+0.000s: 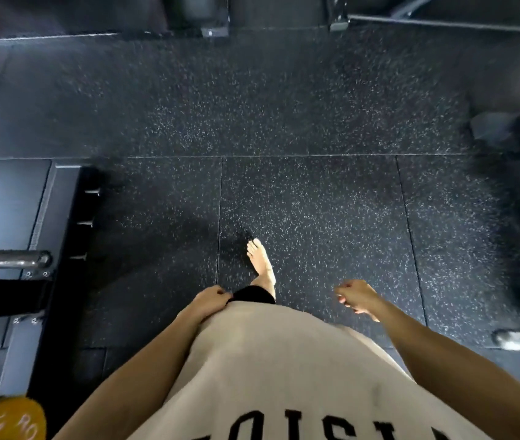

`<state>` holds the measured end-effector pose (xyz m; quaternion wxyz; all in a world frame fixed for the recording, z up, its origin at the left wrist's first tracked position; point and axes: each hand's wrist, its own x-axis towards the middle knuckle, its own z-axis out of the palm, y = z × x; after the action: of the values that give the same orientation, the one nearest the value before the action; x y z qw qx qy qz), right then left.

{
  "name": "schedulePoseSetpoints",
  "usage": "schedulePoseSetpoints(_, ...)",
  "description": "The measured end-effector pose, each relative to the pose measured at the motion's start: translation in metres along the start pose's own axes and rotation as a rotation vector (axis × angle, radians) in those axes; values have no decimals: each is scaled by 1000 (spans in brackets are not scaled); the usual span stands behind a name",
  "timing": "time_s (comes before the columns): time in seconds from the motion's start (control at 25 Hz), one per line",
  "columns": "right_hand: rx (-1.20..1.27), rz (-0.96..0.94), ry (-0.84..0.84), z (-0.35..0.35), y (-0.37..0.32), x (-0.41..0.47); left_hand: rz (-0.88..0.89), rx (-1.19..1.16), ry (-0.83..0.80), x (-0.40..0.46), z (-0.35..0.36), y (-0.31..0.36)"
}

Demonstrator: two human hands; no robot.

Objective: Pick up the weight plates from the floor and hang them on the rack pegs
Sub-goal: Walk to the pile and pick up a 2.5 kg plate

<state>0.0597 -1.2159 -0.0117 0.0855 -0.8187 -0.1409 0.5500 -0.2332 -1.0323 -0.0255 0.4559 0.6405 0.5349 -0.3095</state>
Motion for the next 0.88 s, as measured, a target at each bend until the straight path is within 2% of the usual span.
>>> schedulePoseSetpoints(0.12, -30, 16, 48, -45, -73, 38, 2, -31, 26, 44, -84, 34)
schedulePoseSetpoints(0.36, -107, -116, 127, -123, -244, 117, 10, -183, 164, 108, -252, 101)
schedulePoseSetpoints(0.64, -250, -169, 27, -189, -437, 233, -78, -264, 113, 193, -376, 152)
schedulePoseSetpoints(0.76, -426, -209, -46, -222, -539, 270, -159, -327, 177, 210, -439, 171)
schedulePoseSetpoints(0.88, -505, -271, -71, -248, -641, 302, -237, -414, 336, 226, -501, 189)
